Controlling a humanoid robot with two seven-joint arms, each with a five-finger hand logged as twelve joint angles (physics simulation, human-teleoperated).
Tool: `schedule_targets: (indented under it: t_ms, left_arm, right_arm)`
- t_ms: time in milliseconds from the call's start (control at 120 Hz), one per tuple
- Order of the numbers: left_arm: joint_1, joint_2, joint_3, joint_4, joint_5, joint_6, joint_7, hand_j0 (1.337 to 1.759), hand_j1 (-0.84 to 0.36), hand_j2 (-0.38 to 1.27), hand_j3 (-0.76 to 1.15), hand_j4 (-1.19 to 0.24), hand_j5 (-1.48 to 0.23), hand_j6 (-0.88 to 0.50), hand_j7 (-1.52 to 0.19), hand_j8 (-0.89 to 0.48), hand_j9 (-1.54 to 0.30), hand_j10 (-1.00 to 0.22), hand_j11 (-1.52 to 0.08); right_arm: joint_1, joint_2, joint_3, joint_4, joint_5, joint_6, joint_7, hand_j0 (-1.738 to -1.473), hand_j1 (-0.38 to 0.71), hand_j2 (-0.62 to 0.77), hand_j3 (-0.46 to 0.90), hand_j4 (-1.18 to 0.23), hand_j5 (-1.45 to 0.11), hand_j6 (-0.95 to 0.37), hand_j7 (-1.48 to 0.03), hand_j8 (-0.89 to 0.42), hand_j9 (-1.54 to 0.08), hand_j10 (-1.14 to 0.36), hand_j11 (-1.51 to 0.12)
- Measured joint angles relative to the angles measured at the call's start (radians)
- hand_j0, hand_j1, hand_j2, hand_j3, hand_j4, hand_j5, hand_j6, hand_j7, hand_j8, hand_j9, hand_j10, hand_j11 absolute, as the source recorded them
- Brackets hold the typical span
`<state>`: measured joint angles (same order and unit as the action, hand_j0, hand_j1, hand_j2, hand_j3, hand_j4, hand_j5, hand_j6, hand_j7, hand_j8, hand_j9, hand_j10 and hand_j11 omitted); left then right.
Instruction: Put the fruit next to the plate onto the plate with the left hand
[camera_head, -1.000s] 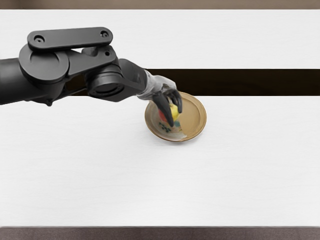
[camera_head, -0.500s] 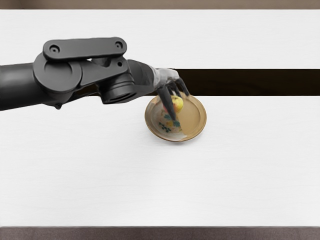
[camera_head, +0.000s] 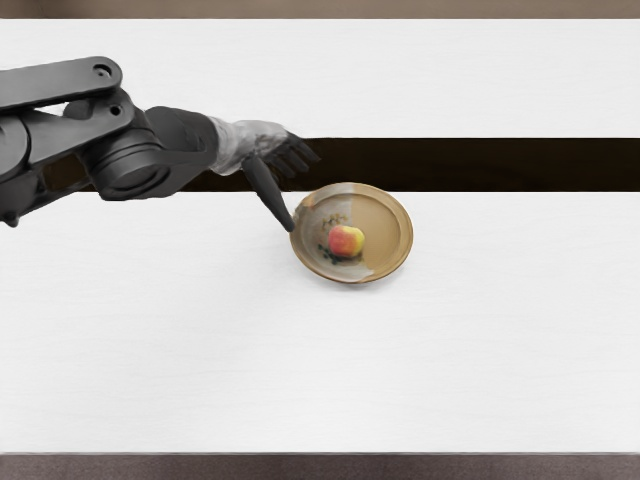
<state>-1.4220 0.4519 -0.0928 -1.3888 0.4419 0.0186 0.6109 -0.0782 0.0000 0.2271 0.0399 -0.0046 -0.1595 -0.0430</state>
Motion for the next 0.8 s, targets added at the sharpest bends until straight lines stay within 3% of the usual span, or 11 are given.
schedule_targets:
  t_ms: [92,175,283,458,625,800]
  left_arm:
    - [0.201,0.106,-0.189,-0.027,-0.003,-0.161,0.0,1.658,0.04,0.06,0.0,-0.25,-0.33,-0.26,-0.33,-0.25,-0.33,-0.27,-0.33]
    - [0.347,0.139,-0.388,-0.025,-0.008,-0.352,0.0,1.658,0.05,0.06,0.0,-0.25,-0.33,-0.26,-0.33,-0.25,-0.33,-0.26,-0.33]
    - [0.443,0.148,-0.604,0.058,-0.062,-0.531,0.0,1.658,0.05,0.05,0.0,-0.25,-0.32,-0.25,-0.32,-0.25,-0.32,-0.25,-0.32]
    - [0.622,0.254,-0.803,0.202,-0.212,-0.611,0.0,1.658,0.05,0.05,0.0,-0.25,-0.32,-0.25,-0.32,-0.25,-0.32,-0.25,-0.32]
    - [0.701,0.256,-0.922,0.338,-0.314,-0.626,0.0,1.658,0.05,0.05,0.0,-0.25,-0.32,-0.25,-0.32,-0.24,-0.32,-0.25,-0.32]
    - [0.723,0.255,-0.949,0.388,-0.359,-0.629,0.0,1.658,0.06,0.05,0.0,-0.24,-0.32,-0.24,-0.32,-0.24,-0.32,-0.24,-0.32]
  right_arm:
    - [0.0,0.0,0.0,0.0,0.0,0.0,0.0,-1.658,-0.31,-0.01,0.0,-0.03,-0.04,-0.03,-0.04,-0.03,-0.04,-0.03,-0.04]
    - [0.0,0.0,0.0,0.0,0.0,0.0,0.0,-1.658,-0.31,-0.01,0.0,-0.03,-0.04,-0.03,-0.04,-0.03,-0.04,-0.03,-0.04]
    - [0.0,0.0,0.0,0.0,0.0,0.0,0.0,-1.658,-0.31,-0.01,0.0,-0.03,-0.04,-0.03,-0.04,-0.03,-0.04,-0.03,-0.04]
    - [0.0,0.0,0.0,0.0,0.0,0.0,0.0,-1.658,-0.31,-0.01,0.0,-0.03,-0.04,-0.03,-0.04,-0.03,-0.04,-0.03,-0.04]
    - [0.0,0.0,0.0,0.0,0.0,0.0,0.0,-1.658,-0.31,-0.01,0.0,-0.03,-0.04,-0.03,-0.04,-0.03,-0.04,-0.03,-0.04]
    - [0.0,0.0,0.0,0.0,0.0,0.0,0.0,-1.658,-0.31,-0.01,0.0,-0.03,-0.04,-0.03,-0.04,-0.03,-0.04,-0.03,-0.04]
